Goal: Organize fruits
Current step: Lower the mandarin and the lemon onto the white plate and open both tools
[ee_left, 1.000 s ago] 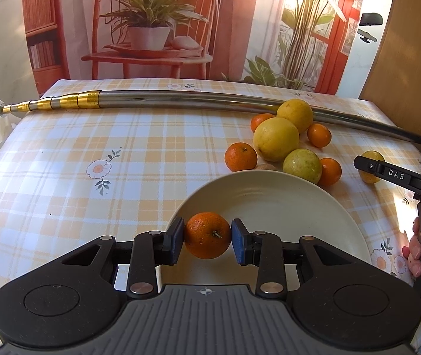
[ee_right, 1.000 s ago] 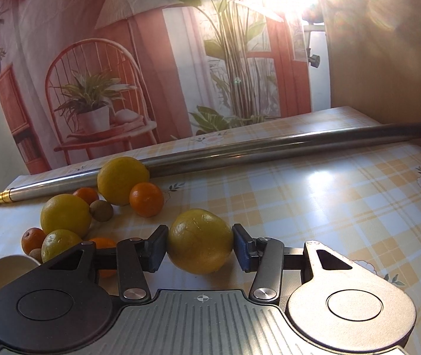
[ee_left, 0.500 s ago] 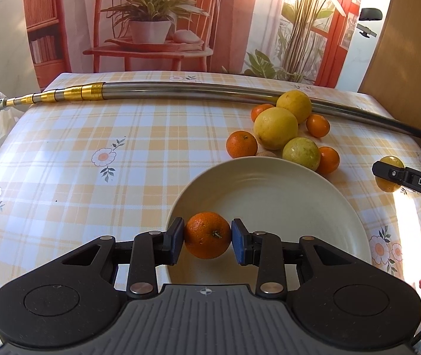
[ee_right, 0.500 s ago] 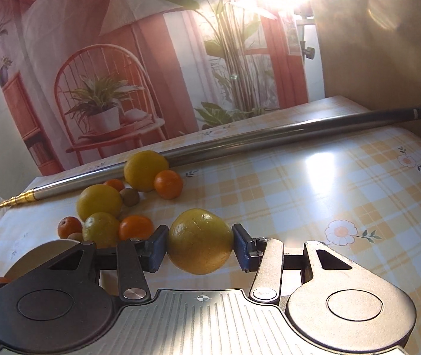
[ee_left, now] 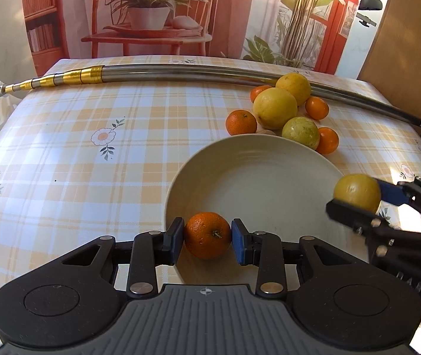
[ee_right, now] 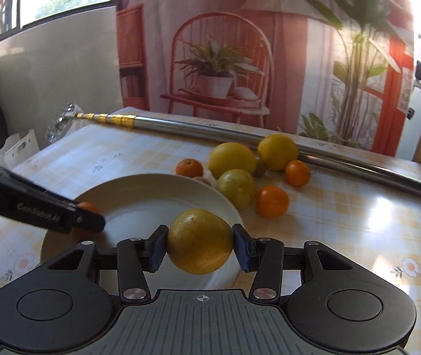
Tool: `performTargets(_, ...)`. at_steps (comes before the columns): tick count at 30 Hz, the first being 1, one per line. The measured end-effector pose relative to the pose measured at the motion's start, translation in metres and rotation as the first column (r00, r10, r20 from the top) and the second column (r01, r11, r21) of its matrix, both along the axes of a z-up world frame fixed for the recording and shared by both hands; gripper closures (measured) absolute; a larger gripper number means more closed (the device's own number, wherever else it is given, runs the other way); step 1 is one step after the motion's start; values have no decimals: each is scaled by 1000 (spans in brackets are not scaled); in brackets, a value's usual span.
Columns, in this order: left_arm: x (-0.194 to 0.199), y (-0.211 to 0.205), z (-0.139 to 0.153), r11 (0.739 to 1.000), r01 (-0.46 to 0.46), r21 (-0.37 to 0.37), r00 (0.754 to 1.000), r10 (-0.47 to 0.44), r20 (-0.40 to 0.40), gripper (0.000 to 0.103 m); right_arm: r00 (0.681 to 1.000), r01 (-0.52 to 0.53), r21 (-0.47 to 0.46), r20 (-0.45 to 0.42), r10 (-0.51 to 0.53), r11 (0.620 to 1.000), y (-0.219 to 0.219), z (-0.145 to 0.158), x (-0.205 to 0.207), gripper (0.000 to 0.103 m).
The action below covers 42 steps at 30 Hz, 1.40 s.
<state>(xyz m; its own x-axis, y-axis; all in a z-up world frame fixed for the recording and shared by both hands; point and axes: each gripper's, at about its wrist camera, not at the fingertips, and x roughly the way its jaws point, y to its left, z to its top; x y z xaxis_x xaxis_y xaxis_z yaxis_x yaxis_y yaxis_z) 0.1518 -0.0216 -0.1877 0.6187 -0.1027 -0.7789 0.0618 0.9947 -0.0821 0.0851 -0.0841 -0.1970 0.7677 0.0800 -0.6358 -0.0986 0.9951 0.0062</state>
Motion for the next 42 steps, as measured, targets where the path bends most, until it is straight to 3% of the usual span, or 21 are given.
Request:
performTargets(3,-1,-1,-1,1000,7,0,1000,-7,-3,67,998,-69,-5,-5,69,998,17,-1,-5,59)
performTargets(9,-3,0,-1,1000,13,-5,1000,-13,-4,67,999,14,15,-39,-14,1000,10,-3,-3,59)
performTargets(19,-8,-2,-2,998,57,-18,998,-58,-31,66,997,56,23,-62,-55,998,1,-10,-6,59)
performTargets(42,-9,-2,-3,998,65,-16,997,-66,-42,66,997,67,26,-46,-66,997,-1,-9,-6,59)
